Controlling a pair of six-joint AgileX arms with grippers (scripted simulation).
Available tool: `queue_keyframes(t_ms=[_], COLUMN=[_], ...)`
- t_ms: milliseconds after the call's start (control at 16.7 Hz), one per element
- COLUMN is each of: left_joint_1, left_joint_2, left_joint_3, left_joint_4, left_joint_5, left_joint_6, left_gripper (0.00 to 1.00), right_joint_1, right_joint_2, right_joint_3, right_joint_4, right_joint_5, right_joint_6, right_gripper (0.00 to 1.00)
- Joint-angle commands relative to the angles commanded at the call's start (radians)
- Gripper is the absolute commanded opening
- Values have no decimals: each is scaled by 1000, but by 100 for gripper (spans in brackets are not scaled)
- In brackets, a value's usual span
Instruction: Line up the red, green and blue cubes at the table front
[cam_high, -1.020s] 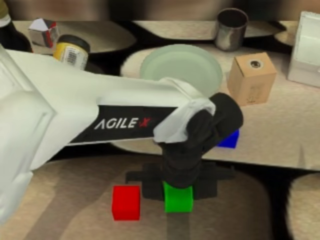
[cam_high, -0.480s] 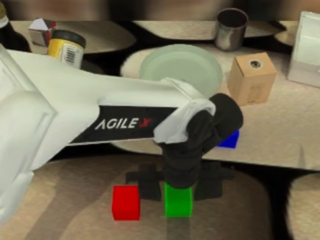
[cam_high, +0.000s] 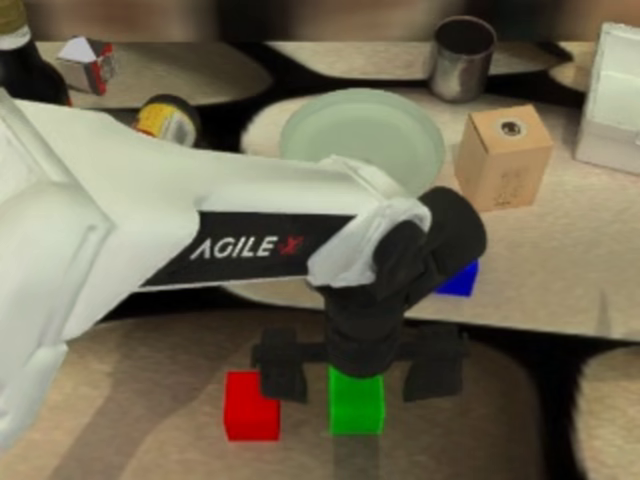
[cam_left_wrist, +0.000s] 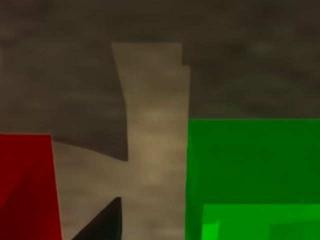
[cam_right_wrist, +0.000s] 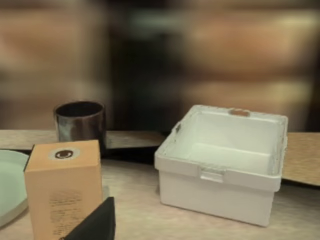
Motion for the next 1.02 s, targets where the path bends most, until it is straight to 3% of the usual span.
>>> queue_keyframes(t_ms=[240, 660, 1020], left_joint_1=[0, 17, 17], left_joint_2=[-5, -79, -88], left_joint_3=[15, 163, 159], left_joint_4=[-18, -244, -242], left_joint_5=[0, -1, -2], left_joint_6=[0, -5, -1], left_gripper=[100, 100, 100], right_joint_1=[0, 0, 4], right_joint_2=[0, 0, 10], right_joint_3=[0, 0, 10], right_joint_4=[0, 0, -7], right_joint_5=[0, 0, -1], right_joint_6=[0, 0, 4], right_gripper=[100, 100, 100])
